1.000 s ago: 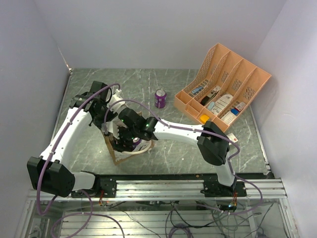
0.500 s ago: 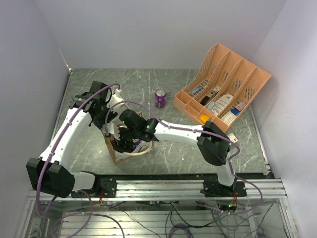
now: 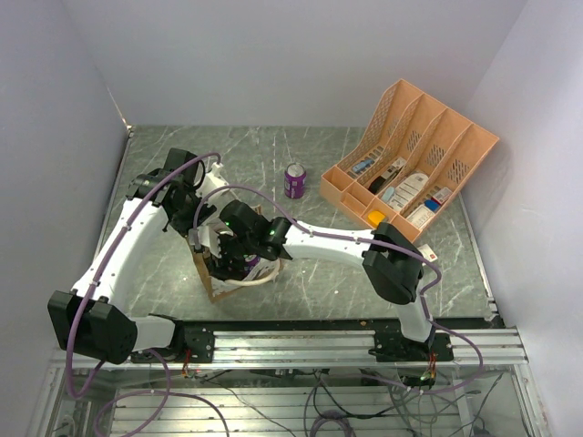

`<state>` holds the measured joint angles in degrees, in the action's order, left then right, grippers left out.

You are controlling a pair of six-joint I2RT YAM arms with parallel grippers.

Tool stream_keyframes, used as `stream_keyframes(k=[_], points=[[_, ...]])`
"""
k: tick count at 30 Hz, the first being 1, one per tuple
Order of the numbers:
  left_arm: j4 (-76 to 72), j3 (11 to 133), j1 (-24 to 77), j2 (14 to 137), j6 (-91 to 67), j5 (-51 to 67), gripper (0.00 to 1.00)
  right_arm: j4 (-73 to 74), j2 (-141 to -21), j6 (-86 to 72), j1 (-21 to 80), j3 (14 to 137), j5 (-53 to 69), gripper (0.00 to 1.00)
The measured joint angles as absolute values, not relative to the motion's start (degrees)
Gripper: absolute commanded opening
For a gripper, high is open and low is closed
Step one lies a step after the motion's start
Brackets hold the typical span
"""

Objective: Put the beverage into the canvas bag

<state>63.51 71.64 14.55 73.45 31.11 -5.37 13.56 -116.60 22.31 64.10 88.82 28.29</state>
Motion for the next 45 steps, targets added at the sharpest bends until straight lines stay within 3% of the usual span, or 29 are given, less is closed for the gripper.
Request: stream_keyframes(k=[29, 45], points=[[64.14, 71.96, 14.52, 72.31, 32.93, -5.87, 0.55, 14.55, -113.71, 23.31, 64.1, 88.42, 29.06, 0.86], [64.16, 71.94, 14.44, 70.85, 34.79, -6.72, 0.57, 15.4, -107.79, 24.51, 63.42, 88.42, 28.67, 0.88]])
